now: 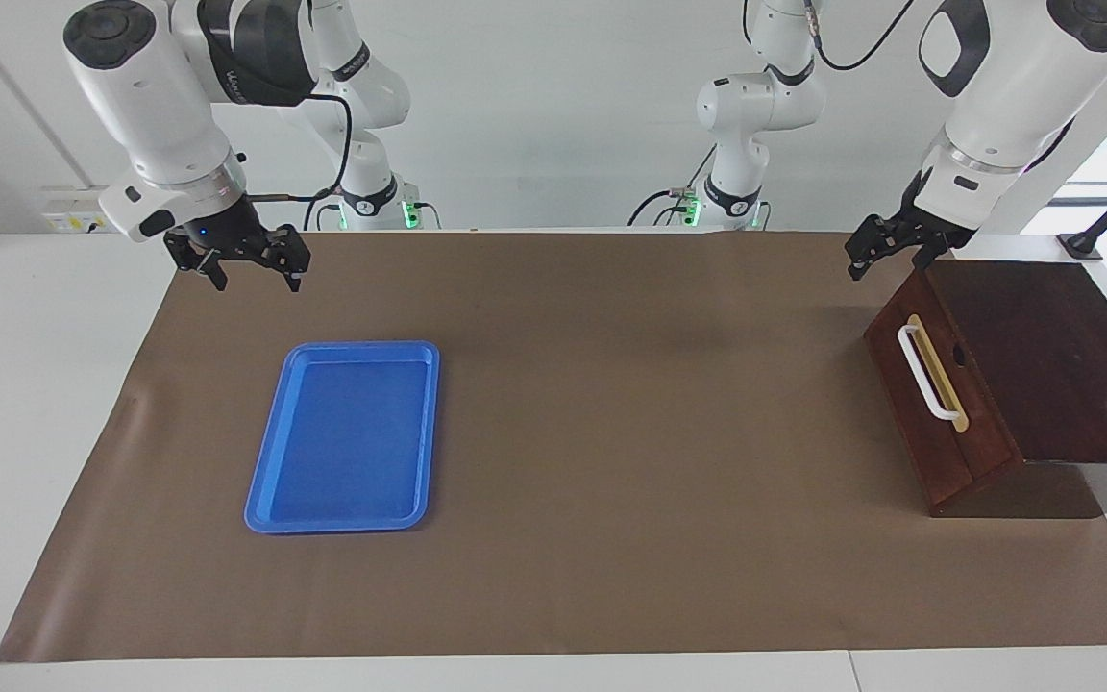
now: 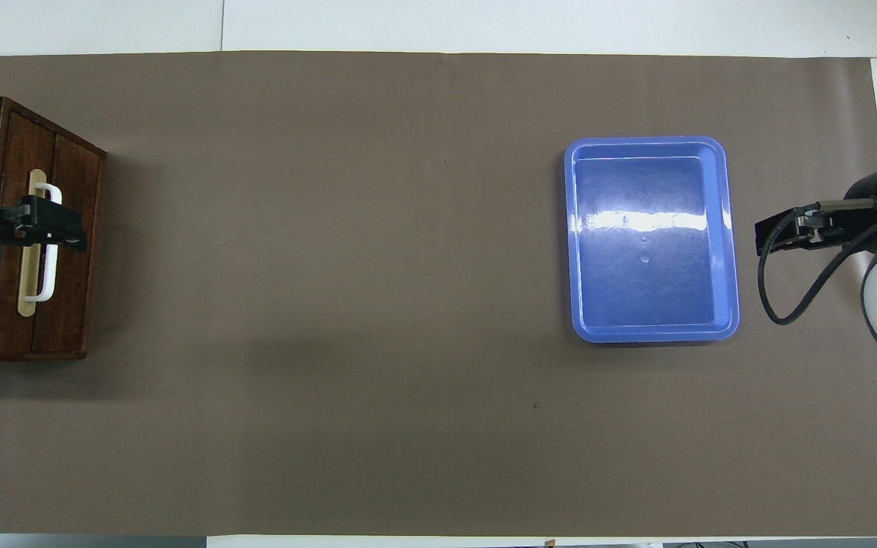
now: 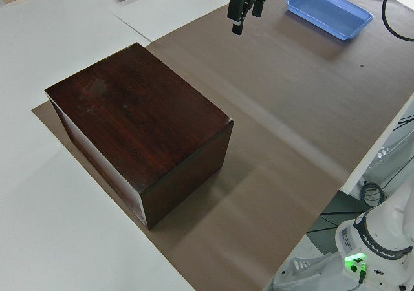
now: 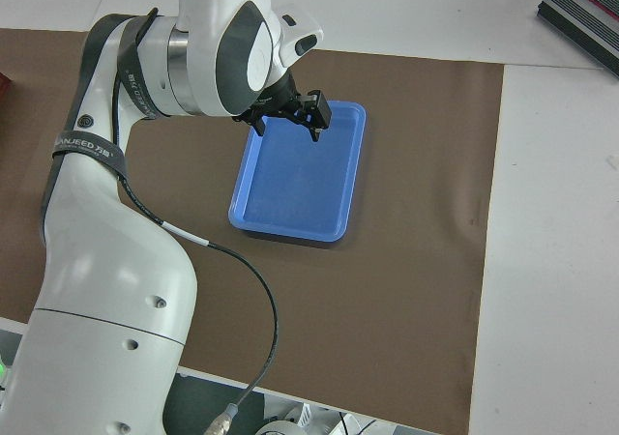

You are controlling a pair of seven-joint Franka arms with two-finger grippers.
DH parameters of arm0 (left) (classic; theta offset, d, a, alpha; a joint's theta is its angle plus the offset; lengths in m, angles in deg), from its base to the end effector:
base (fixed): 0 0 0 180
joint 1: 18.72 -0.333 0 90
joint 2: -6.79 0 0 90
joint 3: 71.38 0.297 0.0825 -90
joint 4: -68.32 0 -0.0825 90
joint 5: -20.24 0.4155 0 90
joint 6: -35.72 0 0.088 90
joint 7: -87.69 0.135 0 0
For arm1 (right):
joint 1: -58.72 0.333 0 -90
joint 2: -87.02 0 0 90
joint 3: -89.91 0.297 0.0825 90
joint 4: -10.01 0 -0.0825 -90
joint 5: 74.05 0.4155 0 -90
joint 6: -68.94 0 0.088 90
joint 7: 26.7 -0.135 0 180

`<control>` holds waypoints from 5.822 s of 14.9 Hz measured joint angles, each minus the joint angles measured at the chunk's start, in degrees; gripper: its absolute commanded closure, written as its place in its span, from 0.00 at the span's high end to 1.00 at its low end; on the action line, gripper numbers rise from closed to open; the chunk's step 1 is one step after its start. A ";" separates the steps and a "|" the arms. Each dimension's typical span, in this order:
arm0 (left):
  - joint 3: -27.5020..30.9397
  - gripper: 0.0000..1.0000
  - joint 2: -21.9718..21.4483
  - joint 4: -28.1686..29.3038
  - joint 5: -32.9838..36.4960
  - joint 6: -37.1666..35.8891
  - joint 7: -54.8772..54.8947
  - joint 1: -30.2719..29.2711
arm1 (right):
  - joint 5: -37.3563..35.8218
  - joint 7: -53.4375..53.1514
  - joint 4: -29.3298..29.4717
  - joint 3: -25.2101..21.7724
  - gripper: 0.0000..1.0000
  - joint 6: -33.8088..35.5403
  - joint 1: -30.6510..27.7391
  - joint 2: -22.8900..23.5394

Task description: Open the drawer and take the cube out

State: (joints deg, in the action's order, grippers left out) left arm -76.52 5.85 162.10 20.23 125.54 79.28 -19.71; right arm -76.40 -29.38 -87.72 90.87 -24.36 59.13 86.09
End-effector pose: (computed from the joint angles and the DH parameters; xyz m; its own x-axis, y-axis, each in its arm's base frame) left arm 0.5759 -0.0421 0.5536 0.9959 0.0745 -0.0520 0.0741 -0.9972 -0.0090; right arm 0.5796 0.0086 0.5240 0.9980 -0.0205 -0.0591 -0.0179 -0.9989 0.0438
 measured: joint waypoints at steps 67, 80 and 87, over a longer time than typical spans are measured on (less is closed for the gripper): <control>0.04 1.00 12.67 1.32 8.54 20.19 -19.96 11.32 | 28.94 -83.91 8.46 0.63 0.99 -13.92 9.92 19.66; 2.50 1.00 8.13 0.88 3.45 13.17 -68.77 -0.53 | 37.88 -88.85 5.49 0.65 0.99 -22.53 16.60 22.40; 2.47 1.00 4.45 15.11 5.36 19.02 -89.45 -1.34 | 37.88 -85.16 4.40 0.65 0.99 -24.63 18.44 22.78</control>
State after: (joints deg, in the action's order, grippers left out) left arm -74.05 10.30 177.21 25.58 144.56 -10.16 -21.05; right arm -38.52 -114.54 -83.32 91.52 -48.99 77.57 108.87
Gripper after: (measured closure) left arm 0.000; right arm 0.013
